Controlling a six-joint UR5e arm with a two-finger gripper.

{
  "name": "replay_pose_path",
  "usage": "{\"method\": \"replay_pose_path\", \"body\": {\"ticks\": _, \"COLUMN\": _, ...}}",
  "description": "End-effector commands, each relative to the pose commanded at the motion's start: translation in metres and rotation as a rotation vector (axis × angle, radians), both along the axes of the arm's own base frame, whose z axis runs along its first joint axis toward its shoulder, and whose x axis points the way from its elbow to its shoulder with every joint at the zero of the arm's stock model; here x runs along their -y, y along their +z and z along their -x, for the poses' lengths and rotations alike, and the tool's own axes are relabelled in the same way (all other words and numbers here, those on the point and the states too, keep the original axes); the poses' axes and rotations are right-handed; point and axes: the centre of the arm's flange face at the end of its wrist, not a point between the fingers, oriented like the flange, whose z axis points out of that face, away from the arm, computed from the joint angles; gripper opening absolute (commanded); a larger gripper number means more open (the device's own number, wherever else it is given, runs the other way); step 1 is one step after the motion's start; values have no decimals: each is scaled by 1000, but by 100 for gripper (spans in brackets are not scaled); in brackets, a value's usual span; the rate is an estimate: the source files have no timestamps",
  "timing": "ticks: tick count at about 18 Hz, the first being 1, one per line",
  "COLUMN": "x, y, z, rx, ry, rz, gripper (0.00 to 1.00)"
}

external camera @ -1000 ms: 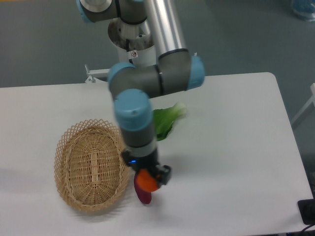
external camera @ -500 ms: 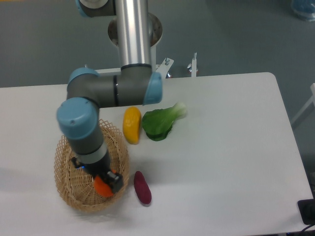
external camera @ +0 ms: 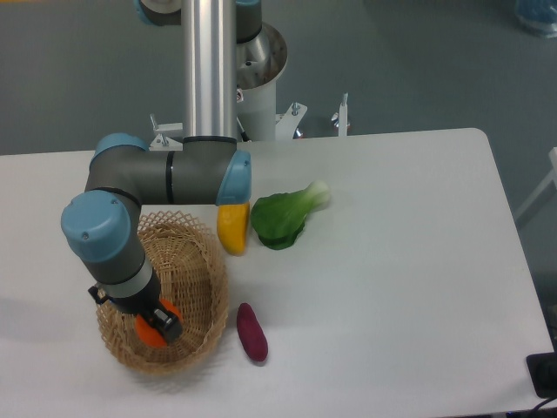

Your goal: Place the orange in the basket

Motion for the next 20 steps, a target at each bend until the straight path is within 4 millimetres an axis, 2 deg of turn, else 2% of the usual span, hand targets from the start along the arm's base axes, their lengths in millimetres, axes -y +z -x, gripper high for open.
{"method": "replay_pose_path", "body": {"ticks": 6, "x": -3, "y": 14, "z": -2, "rx": -19, "ry": -2, "rz": -58, "gripper": 100}}
{"method": "replay_pose_path", "body": {"ticks": 8, "x": 1, "y": 21, "z": 14, "rx": -33, "ry": 19, "rz": -66, "gripper": 100}}
{"method": "replay_pose_path", "body": {"ticks": 9, "x": 5, "y": 21, "z": 29, "rx": -37, "ry": 41, "rz": -64, "gripper": 100}}
{"method": "replay_pose_path", "body": {"ticks": 11, "x": 27, "y": 51, "z": 79, "rx": -60, "ry": 120, "rz": -98, "gripper": 100}}
{"method": "replay_pose_path", "body": {"ticks": 13, "x": 46, "y": 64, "z": 122, "rx": -73, "ry": 179, "rz": -113, "gripper": 100}}
{"method": "replay_pose_path", "body": {"ticks": 16, "x": 76, "y": 69, "z": 181, "rx": -84, "ry": 263, "rz": -109, "gripper": 100}}
{"method": "replay_pose_path", "body": {"ticks": 20, "x": 114, "y": 74, "z": 239, "rx": -105, "ry": 230, "rz": -83, "gripper": 100}}
